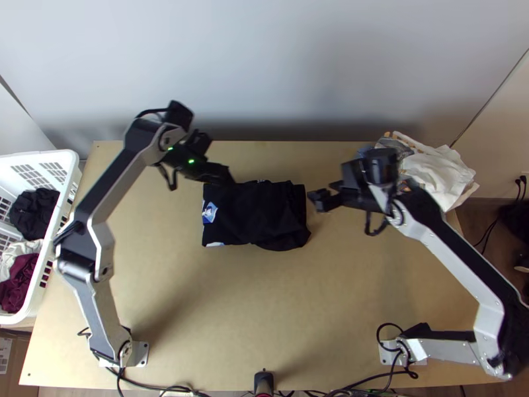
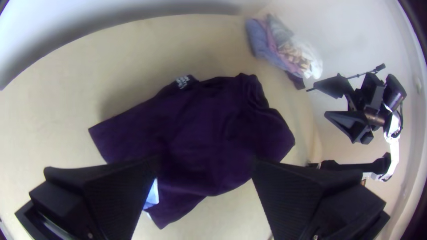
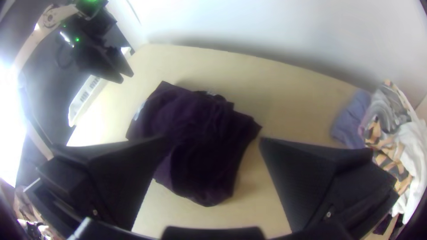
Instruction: Fold the t-shirt
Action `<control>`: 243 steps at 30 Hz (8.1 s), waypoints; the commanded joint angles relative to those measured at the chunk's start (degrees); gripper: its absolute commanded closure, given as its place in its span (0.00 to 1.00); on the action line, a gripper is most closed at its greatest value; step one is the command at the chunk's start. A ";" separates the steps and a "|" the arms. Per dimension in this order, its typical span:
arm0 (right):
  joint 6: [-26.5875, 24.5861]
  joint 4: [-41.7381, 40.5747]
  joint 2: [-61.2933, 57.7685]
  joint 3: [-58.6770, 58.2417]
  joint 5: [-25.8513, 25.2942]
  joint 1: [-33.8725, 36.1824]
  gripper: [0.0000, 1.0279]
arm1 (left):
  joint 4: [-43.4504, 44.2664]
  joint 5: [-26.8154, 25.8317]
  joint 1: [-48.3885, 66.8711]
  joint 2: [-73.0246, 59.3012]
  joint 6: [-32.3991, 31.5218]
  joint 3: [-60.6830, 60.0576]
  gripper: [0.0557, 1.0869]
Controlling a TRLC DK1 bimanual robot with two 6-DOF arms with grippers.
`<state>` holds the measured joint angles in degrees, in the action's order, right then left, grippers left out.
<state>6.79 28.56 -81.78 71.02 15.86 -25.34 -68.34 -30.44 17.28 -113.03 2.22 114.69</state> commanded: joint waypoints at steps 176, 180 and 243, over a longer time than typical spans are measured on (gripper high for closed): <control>-15.40 -24.95 -12.53 19.77 -24.47 8.73 0.97 | 16.04 1.43 -8.40 16.00 -2.75 -31.81 0.05; -15.40 -25.74 -9.36 20.21 -24.47 16.11 0.97 | 15.07 1.78 -8.31 16.97 -2.83 -32.16 0.05; -21.02 -41.21 -22.64 -10.38 -16.03 30.44 0.97 | 12.00 3.28 -18.68 24.70 2.79 -41.39 0.05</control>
<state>-12.21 -12.53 -100.22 63.37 -0.01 6.46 -56.23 -27.16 -1.26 -88.47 4.84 73.36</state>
